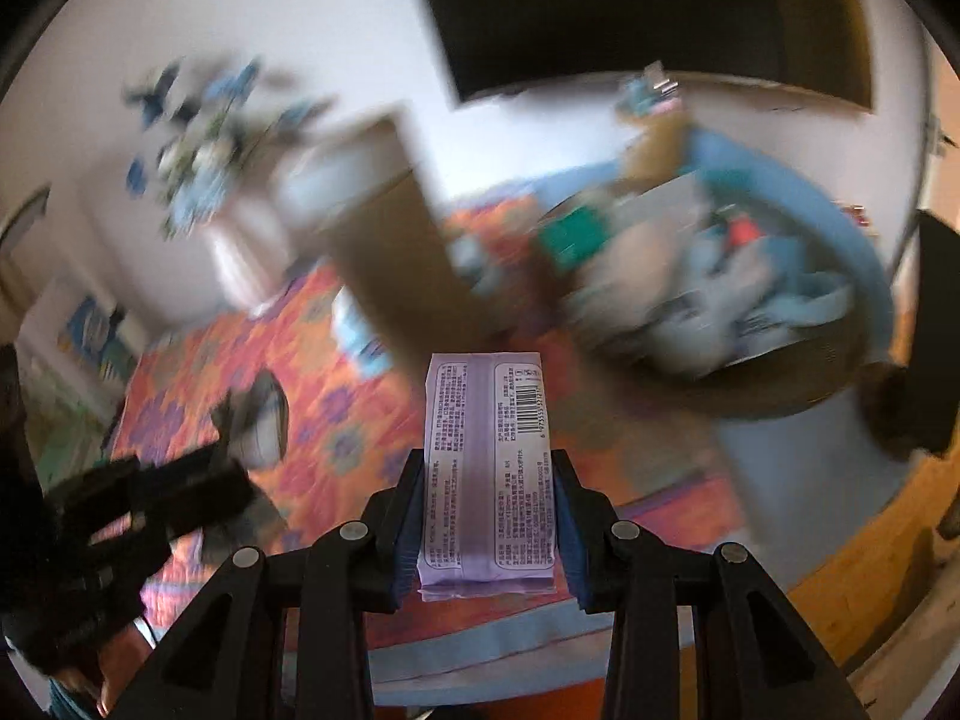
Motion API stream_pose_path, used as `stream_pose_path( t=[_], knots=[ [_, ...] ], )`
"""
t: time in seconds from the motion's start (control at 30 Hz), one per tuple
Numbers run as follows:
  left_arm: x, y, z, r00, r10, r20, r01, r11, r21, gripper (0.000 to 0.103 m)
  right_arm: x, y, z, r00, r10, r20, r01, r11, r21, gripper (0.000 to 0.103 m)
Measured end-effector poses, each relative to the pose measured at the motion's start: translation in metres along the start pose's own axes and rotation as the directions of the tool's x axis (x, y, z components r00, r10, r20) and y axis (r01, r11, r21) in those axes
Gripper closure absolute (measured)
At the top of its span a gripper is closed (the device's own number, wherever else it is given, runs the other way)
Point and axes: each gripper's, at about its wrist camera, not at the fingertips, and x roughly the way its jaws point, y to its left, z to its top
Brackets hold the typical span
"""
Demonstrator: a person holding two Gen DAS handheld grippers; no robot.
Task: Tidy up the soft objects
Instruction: 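Carry the scrunchie and purple pack with both tools to the tray, then open both tools to release the scrunchie and pack into the tray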
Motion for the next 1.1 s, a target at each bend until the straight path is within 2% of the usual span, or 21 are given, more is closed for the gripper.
stream_pose_path(
  t=[0.13,0.23,0.37,0.53,0.57,0.63,0.7,0.73,0.77,0.8,0.83,0.87,0.97,1.1],
  knots=[
    [0.022,-0.038,0.031,0.999,-0.018,0.043,0.016,0.998,0.055,0.085,-0.022,-0.035,0.027,0.995,-0.059,0.082,0.056,0.998,0.037,0.065],
    [0.053,-0.065,0.059,0.995,0.032,0.095,-0.04,0.996,0.082,0.085,-0.031,-0.063,0.051,0.985,-0.104,0.137,0.094,0.992,0.079,0.065],
    [0.093,-0.08,0.095,0.986,0.097,0.136,-0.102,0.994,0.034,0.085,-0.028,-0.106,0.084,0.971,-0.159,0.178,0.127,0.975,0.182,0.065],
    [0.141,-0.081,0.143,0.97,0.187,0.156,-0.186,0.982,-0.018,0.085,-0.005,-0.151,0.121,0.966,-0.175,0.19,0.108,0.942,0.318,0.065],
    [0.148,-0.078,0.149,0.964,0.212,0.163,-0.212,0.977,-0.022,0.085,0.003,-0.155,0.128,0.969,-0.166,0.184,0.097,0.937,0.337,0.065],
    [0.164,-0.074,0.157,0.961,0.231,0.15,-0.229,0.973,-0.03,0.084,0.019,-0.168,0.139,0.975,-0.151,0.164,0.08,0.924,0.374,0.065],
    [0.178,-0.073,0.16,0.955,0.26,0.144,-0.258,0.966,-0.036,0.082,0.031,-0.175,0.148,0.976,-0.158,0.149,0.09,0.918,0.385,0.065],
    [0.182,-0.074,0.16,0.953,0.269,0.139,-0.266,0.963,-0.036,0.07,0.039,-0.178,0.152,0.979,-0.157,0.133,0.094,0.917,0.388,0.065],
    [0.188,-0.074,0.16,0.946,0.297,0.134,-0.294,0.955,-0.04,0.064,0.045,-0.181,0.154,0.982,-0.145,0.117,0.089,0.916,0.391,0.063],
    [0.192,-0.073,0.159,0.943,0.309,0.126,-0.306,0.951,-0.039,0.049,0.05,-0.184,0.156,0.986,-0.13,0.102,0.08,0.915,0.395,0.061],
    [0.196,-0.074,0.159,0.943,0.312,0.117,-0.31,0.95,-0.037,0.027,0.053,-0.186,0.157,0.989,-0.113,0.091,0.068,0.915,0.398,0.057],
    [0.195,-0.072,0.157,0.944,0.306,0.122,-0.304,0.952,-0.041,0.02,0.054,-0.188,0.158,0.991,-0.1,0.093,0.055,0.916,0.398,0.056],
    [0.188,-0.08,0.154,0.954,0.262,0.147,-0.262,0.965,-0.024,0.017,0.048,-0.19,0.155,0.988,-0.116,0.103,0.068,0.921,0.384,0.051],
    [0.171,-0.096,0.145,0.948,0.263,0.177,-0.27,0.963,0.013,0.017,0.031,-0.186,0.147,0.987,-0.105,0.123,0.051,0.924,0.38,0.051]
  ],
)
